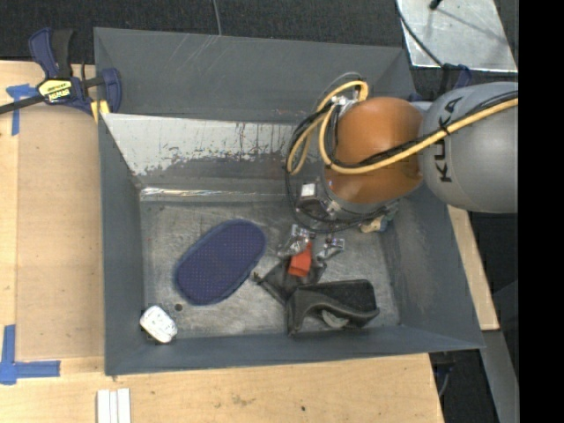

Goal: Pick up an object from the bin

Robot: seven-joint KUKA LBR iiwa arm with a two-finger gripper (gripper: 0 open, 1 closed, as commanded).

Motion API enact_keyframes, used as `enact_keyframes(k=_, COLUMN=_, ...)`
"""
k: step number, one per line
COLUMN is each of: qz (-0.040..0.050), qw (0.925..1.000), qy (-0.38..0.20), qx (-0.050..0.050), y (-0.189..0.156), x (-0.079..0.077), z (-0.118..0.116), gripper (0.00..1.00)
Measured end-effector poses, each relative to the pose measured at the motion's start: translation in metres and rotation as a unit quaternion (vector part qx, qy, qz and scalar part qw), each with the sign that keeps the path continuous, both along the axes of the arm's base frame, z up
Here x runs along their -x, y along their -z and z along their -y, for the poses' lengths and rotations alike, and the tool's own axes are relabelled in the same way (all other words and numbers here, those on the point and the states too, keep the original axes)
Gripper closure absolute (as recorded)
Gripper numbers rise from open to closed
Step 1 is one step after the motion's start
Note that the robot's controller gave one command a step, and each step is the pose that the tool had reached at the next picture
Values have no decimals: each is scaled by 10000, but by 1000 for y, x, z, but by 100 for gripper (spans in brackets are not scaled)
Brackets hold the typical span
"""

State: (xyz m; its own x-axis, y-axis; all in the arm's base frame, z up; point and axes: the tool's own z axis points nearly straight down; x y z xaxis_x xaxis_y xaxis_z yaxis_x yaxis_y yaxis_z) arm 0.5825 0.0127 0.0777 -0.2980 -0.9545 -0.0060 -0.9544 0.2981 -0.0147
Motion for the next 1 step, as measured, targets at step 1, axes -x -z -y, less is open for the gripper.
enact_keyframes(k=1, qz=-19, qw=9993, qy=-362, qx=5, y=-156, x=-6, z=2, gripper=100)
